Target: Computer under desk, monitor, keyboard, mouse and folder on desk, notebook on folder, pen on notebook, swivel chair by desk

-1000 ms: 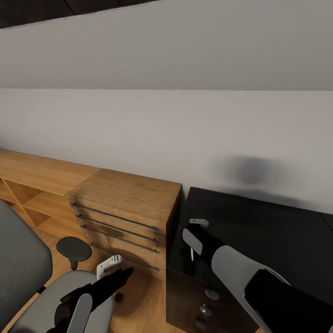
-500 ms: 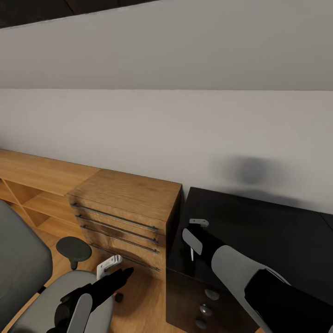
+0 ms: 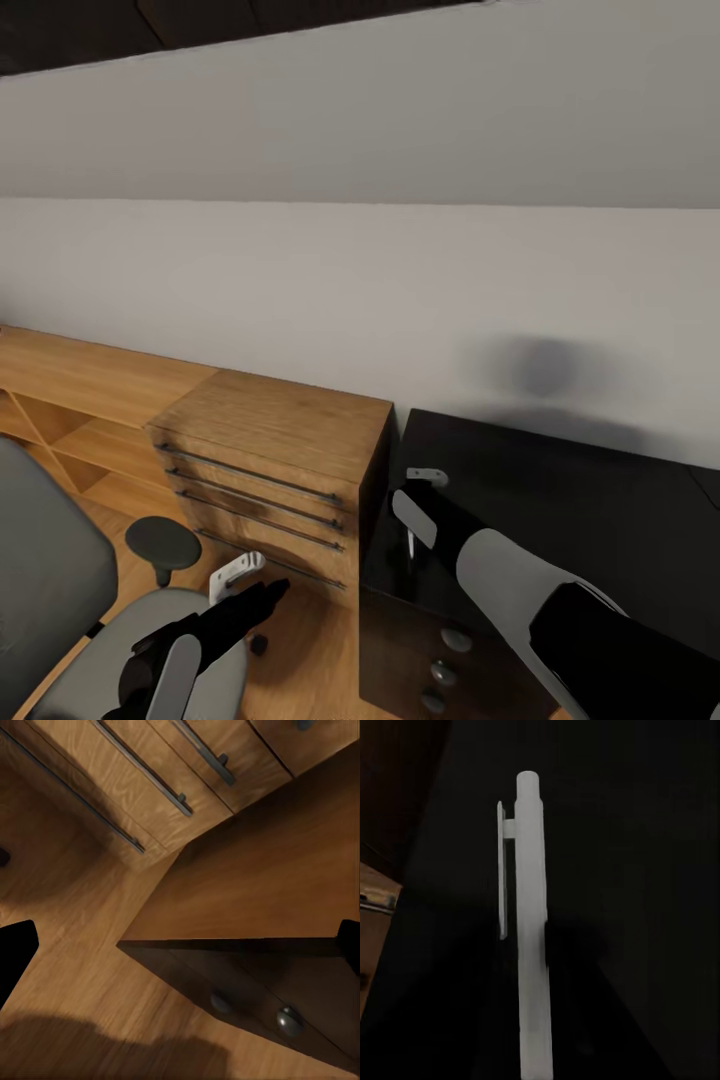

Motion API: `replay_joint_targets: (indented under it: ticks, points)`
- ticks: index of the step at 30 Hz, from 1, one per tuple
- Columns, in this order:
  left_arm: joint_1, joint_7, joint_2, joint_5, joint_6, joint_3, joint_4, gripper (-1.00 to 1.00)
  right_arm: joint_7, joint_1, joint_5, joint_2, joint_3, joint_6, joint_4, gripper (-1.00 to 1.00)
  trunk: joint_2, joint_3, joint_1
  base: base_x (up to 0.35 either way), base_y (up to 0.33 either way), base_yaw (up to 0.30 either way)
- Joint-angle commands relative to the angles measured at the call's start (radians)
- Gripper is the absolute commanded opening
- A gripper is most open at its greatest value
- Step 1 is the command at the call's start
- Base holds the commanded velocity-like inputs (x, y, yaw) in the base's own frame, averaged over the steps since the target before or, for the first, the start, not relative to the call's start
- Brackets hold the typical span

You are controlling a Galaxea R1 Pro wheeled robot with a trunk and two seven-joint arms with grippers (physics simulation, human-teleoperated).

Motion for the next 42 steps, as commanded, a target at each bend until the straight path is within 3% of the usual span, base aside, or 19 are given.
replay_joint_targets:
  ticks: [1,20,25,27,28,30,31,34,36,38,42]
  points:
    - [-0.001,0.008,-0.001,0.01,0.005,0.001,-0.001,1.0,-0.005,-0.001,-0.004,0.0,0.004,0.007,-0.006,-1.0,0.007,0.002,-0.004,-0.136,0.0,0.0]
    - [-0.001,0.009,-0.001,0.011,0.002,-0.004,0.012,1.0,-0.012,-0.001,0.002,0.0,0.002,0.066,-0.093,-1.0,0.14,0.062,-0.077,-0.286,0.0,0.0]
    - [-0.001,0.015,0.0,0.011,-0.001,-0.049,0.032,1.0,-0.012,-0.001,-0.002,-0.002,-0.002,0.076,-0.11,-1.0,0.175,0.077,-0.096,-0.05,0.0,0.0]
    - [-0.001,0.016,0.0,0.011,-0.001,-0.064,0.046,1.0,-0.013,-0.001,-0.008,-0.021,-0.008,0.105,-0.16,-1.0,0.189,0.084,-0.104,-0.011,0.0,0.0]
    - [-0.001,0.017,0.001,0.009,-0.002,-0.072,0.073,1.0,-0.021,0.002,-0.04,-0.044,-0.012,0.128,-0.217,-1.0,0.196,0.087,-0.108,-0.003,0.0,0.0]
    - [-0.001,0.017,0.001,0.008,-0.003,-0.074,0.083,1.0,-0.033,0.006,-0.073,-0.055,-0.013,0.135,-0.238,-1.0,0.21,0.093,-0.115,-0.002,0.0,0.0]
    - [-0.001,0.017,0.001,0.008,-0.003,-0.075,0.088,1.0,-0.087,0.008,-0.094,-0.061,-0.014,0.138,-0.272,-1.0,0.21,0.093,-0.115,0.0,0.0,0.0]
    - [-0.001,0.015,0.001,0.008,-0.005,-0.076,0.094,1.0,-0.191,0.022,-0.102,-0.063,-0.013,0.139,-0.327,-1.0,0.21,0.093,-0.115,0.0,0.0,-0.023]
    - [-0.001,0.015,0.001,0.008,-0.005,-0.076,0.094,1.0,-0.193,0.025,-0.103,-0.069,-0.014,0.139,-0.344,-1.0,0.21,0.094,-0.115,0.0,0.0,-0.138]
    - [-0.001,0.016,0.001,0.008,-0.005,-0.075,0.094,1.0,-0.193,0.06,-0.112,-0.106,-0.013,0.142,-0.439,-1.0,0.21,0.095,-0.115,0.0,0.0,-0.17]
    - [-0.001,0.016,0.001,0.008,-0.005,-0.075,0.095,1.0,-0.194,0.073,-0.115,-0.113,-0.012,0.145,-0.468,-1.0,0.21,0.095,-0.115,0.0,0.0,-0.022]
